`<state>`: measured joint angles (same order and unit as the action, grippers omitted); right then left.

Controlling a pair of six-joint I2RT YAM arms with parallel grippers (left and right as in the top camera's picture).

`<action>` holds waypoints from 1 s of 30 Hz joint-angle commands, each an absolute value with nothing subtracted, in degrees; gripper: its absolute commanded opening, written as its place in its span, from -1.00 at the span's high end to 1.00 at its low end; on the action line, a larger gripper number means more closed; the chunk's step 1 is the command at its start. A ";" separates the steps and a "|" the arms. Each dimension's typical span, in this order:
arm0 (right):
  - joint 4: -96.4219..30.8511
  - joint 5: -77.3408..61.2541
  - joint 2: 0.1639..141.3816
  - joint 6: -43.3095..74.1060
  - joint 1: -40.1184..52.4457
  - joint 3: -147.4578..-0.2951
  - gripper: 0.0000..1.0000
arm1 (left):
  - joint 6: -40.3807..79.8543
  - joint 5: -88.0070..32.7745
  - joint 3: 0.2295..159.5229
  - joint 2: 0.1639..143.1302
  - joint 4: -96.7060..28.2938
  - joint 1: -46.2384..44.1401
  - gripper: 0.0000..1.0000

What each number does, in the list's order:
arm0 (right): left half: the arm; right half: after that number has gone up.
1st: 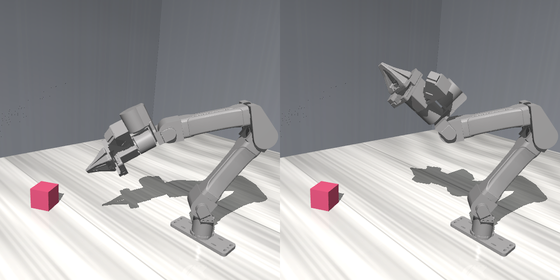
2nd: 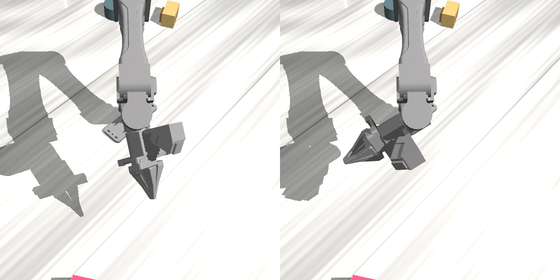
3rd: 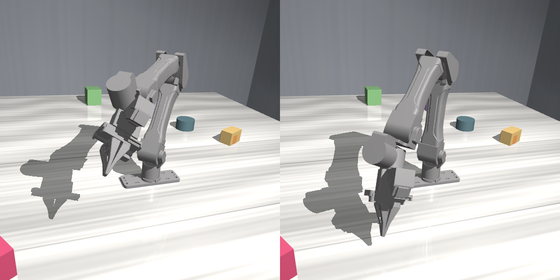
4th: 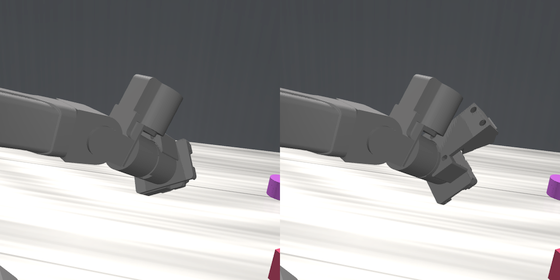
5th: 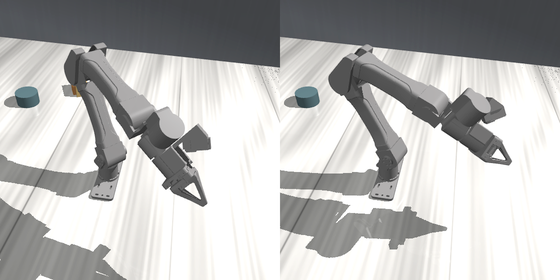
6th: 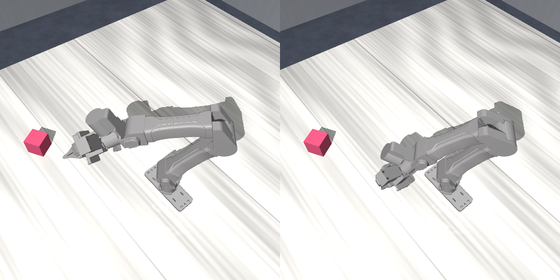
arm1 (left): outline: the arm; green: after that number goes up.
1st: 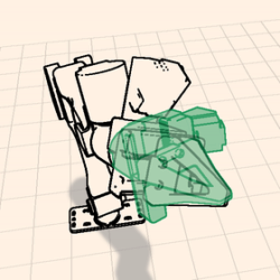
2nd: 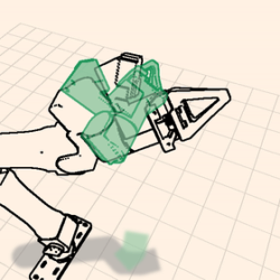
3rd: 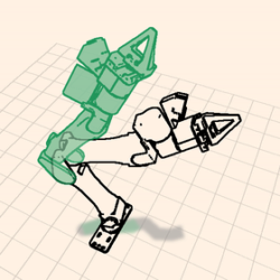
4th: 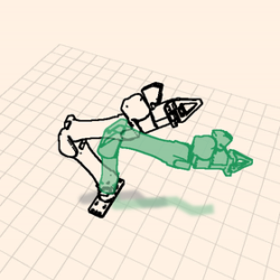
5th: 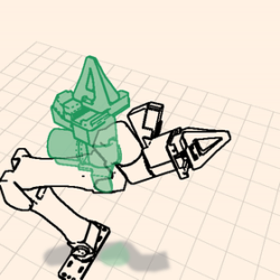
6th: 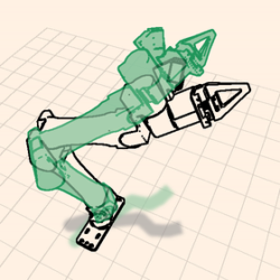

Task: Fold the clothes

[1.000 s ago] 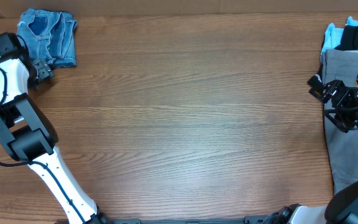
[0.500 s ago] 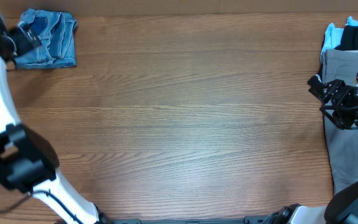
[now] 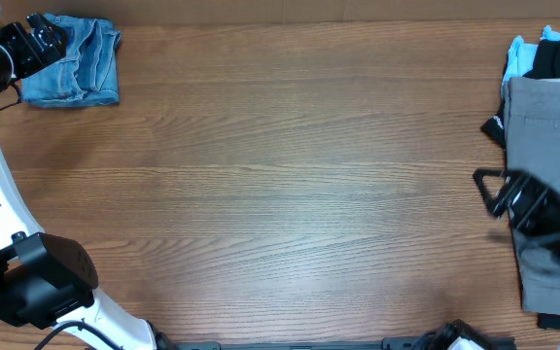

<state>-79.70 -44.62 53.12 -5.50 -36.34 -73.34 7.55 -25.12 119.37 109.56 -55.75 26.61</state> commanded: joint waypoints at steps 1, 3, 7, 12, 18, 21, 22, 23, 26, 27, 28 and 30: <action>-79.96 -43.62 45.58 -7.09 -36.34 -73.89 -1.00 | 8.36 -26.41 119.63 109.75 -55.68 26.17 -1.00; -80.12 -42.15 41.19 -7.07 -36.34 -73.89 -1.00 | 8.36 -26.44 119.63 109.75 -55.68 26.17 -1.00; -79.90 -40.07 36.01 -7.11 -36.34 -73.89 -1.00 | 8.36 -26.44 119.63 109.75 -55.68 26.17 -1.00; -81.95 -40.01 35.31 -5.82 -36.34 -73.89 -1.00 | 8.36 -26.44 119.63 109.75 -55.68 26.17 -1.00; -81.95 -39.88 35.31 -5.82 -36.34 -73.89 -1.00 | 8.36 -26.44 119.63 109.75 -55.68 26.17 -1.00; -81.95 -39.88 35.31 -5.82 -36.34 -73.89 -1.00 | 8.36 -26.44 119.63 109.75 -55.68 26.17 -1.00; -81.95 -39.88 35.31 -5.82 -36.34 -73.89 -1.00 | 8.36 -26.44 119.63 109.75 -55.68 26.17 -1.00; -81.95 -39.90 35.31 -5.82 -36.34 -73.89 -1.00 | 8.36 -26.44 119.63 109.75 -55.68 26.17 -1.00; -81.73 -40.32 35.20 -5.82 -33.58 -73.89 -1.00 | 8.36 -26.44 119.63 109.75 -55.68 26.17 -1.00; -81.28 -40.27 35.20 -5.82 -32.38 -73.87 -1.00 | 8.36 -26.44 119.63 109.75 -55.68 26.17 -1.00; -80.64 -39.99 35.20 -5.85 -30.94 -73.69 -1.00 | 8.36 -26.44 119.63 109.75 -55.68 26.17 -1.00; -78.35 -39.90 35.20 -5.85 -27.53 -72.79 -1.00 | 8.36 -26.44 119.63 109.75 -55.68 26.17 -1.00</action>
<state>-79.99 -40.05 35.20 -5.98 -30.81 -73.34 7.55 -25.34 119.37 109.56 -55.75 26.61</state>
